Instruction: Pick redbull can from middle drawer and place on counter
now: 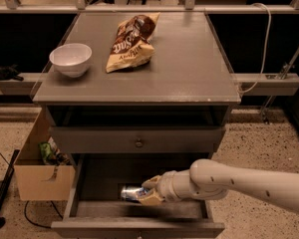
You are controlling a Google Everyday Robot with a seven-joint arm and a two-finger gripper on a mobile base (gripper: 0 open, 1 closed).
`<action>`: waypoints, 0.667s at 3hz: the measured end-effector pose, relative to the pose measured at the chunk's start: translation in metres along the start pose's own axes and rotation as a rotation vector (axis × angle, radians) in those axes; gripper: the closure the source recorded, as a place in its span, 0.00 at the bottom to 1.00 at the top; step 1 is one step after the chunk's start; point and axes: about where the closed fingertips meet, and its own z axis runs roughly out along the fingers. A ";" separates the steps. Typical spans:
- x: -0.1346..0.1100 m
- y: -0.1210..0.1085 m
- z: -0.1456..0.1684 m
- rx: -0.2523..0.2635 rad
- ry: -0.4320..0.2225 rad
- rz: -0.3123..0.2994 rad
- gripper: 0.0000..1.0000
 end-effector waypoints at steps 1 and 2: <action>-0.026 0.023 -0.045 0.035 -0.027 -0.068 1.00; -0.052 0.041 -0.100 0.087 -0.040 -0.128 1.00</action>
Offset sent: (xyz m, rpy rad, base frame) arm -0.0592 -0.0638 0.1854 -0.0256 -0.2703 -0.0028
